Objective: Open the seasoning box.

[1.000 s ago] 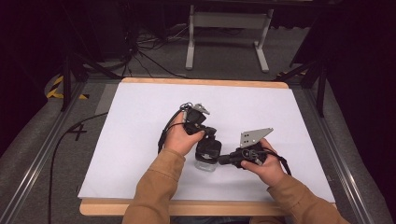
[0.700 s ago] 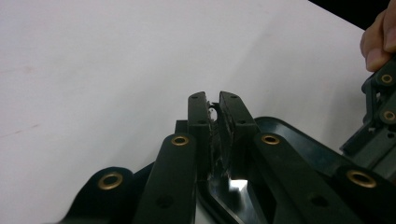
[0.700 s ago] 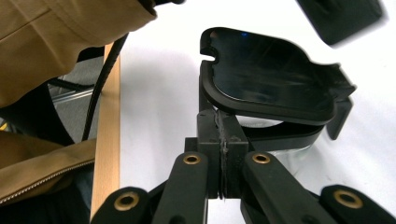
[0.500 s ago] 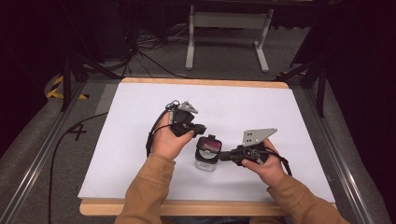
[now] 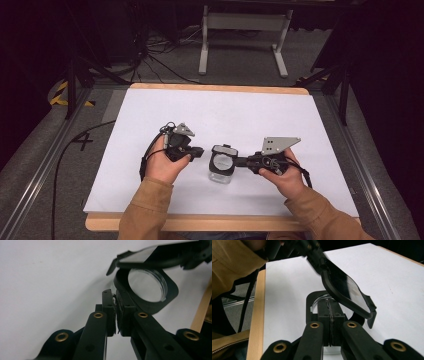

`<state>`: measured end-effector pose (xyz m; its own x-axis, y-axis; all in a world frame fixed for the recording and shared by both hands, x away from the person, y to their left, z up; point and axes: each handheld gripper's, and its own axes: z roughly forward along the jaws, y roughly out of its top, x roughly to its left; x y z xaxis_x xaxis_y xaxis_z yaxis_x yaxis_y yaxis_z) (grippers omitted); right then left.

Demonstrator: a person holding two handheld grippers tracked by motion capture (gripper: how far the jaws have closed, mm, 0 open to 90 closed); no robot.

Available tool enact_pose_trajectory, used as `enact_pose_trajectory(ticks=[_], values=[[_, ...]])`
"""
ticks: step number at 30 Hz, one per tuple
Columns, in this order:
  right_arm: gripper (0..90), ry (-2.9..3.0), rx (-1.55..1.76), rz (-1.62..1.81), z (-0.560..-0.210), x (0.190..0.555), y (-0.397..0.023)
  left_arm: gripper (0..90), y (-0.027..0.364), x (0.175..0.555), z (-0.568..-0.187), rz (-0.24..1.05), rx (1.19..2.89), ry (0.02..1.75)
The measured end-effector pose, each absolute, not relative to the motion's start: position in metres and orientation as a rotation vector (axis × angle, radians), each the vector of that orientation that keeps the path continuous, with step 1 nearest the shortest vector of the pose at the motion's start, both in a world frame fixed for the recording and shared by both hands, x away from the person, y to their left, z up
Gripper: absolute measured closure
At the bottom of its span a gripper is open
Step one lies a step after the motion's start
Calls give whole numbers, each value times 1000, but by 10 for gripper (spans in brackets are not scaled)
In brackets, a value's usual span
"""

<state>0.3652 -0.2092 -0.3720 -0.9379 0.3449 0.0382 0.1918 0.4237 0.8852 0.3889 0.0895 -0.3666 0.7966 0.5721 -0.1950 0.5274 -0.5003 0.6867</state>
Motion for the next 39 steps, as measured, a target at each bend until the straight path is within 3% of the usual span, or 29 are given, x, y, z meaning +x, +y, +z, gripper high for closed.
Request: enact_pose_trajectory(ticks=[11,39], values=[[900,2446,497,1601,-370,371,-213,894,68,389,-397,13,2280,792],[900,2291,609,1673,-368,396,-219,869,67,389,-400,-29,2287,774]])
